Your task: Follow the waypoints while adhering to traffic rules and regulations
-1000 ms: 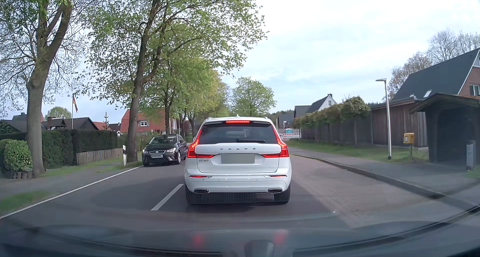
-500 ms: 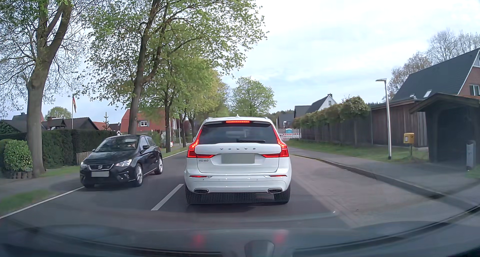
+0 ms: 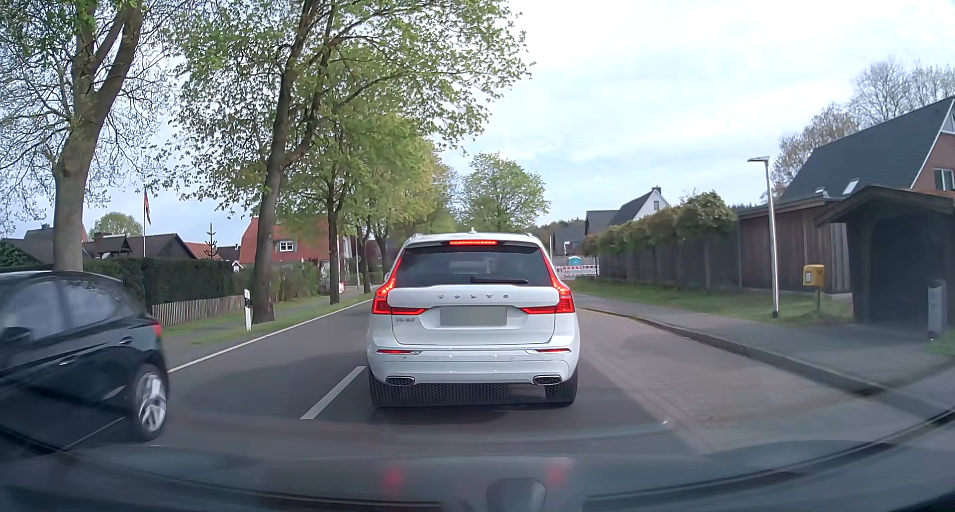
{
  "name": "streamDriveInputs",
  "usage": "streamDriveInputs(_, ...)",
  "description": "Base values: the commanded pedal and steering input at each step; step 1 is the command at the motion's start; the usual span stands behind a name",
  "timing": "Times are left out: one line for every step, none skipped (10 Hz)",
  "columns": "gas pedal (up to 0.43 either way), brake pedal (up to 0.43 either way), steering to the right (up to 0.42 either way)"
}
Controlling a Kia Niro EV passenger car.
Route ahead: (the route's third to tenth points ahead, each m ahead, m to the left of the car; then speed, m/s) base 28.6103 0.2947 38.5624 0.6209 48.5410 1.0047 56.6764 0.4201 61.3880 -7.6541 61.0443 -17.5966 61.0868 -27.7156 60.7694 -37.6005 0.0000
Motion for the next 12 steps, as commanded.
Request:
streamDriveInputs(0.0,0.262,-0.001)
streamDriveInputs(0.0,0.262,-0.001)
streamDriveInputs(0.0,0.262,-0.001)
streamDriveInputs(0.0,0.262,-0.001)
streamDriveInputs(0.0,0.262,-0.001)
streamDriveInputs(0.0,0.262,-0.001)
streamDriveInputs(0.0,0.268,-0.001)
streamDriveInputs(0.0,0.262,-0.001)
streamDriveInputs(0.0,0.262,-0.001)
streamDriveInputs(0.0,0.268,-0.001)
streamDriveInputs(0.0,0.268,-0.001)
streamDriveInputs(0.0,0.262,-0.001)
